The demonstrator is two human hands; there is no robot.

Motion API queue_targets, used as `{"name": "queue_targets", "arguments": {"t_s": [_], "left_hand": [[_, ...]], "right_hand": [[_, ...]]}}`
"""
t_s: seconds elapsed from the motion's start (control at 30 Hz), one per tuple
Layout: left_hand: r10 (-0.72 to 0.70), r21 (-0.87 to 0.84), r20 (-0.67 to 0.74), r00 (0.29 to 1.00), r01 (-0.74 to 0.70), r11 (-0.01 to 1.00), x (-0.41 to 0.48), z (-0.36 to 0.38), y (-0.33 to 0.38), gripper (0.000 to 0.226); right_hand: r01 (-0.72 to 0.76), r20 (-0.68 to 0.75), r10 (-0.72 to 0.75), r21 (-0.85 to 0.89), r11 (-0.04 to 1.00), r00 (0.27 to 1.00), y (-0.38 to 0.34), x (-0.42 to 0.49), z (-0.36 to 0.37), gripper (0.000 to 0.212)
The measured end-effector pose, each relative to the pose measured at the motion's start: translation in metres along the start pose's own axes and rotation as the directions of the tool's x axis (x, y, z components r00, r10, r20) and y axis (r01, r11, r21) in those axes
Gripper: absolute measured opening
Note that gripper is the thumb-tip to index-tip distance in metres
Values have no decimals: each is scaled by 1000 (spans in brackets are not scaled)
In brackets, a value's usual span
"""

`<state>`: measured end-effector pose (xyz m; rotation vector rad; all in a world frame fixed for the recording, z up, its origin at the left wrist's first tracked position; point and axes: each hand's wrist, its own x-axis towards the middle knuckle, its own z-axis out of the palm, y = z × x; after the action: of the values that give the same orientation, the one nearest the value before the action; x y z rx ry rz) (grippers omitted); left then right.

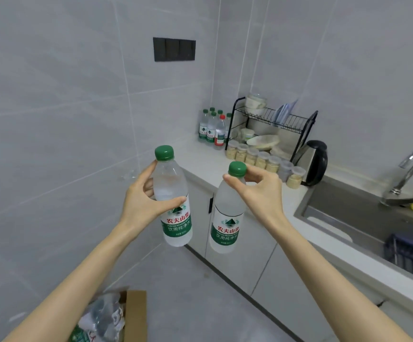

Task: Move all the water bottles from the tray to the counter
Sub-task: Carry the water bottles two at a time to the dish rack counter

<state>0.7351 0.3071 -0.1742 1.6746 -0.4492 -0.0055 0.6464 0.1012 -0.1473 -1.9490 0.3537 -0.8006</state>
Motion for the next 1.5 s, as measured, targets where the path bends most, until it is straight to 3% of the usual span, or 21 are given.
{"name": "queue_targets", "arguments": {"t_s": [0.53, 0.87, 1.07, 1.5], "left_hand": [[-45, -17, 8, 999, 45, 999, 305, 75, -76, 95], [-135, 58, 4, 991, 134, 989, 470, 149, -139, 77], [-232, 121, -29, 972, 233, 965, 541, 186, -179, 67], [-312, 259, 121, 942, 273, 927, 686, 219, -265, 74]], "right_hand": [[14, 21, -13, -50, 999, 1000, 111, 279, 89, 29], [-14, 98, 23, -89, 996, 995, 212, 452, 127, 27], [-42, 147, 55, -88, 995, 988, 255, 524, 151, 31], [-116, 256, 168, -207, 971, 952, 317, 620, 222, 25]]}}
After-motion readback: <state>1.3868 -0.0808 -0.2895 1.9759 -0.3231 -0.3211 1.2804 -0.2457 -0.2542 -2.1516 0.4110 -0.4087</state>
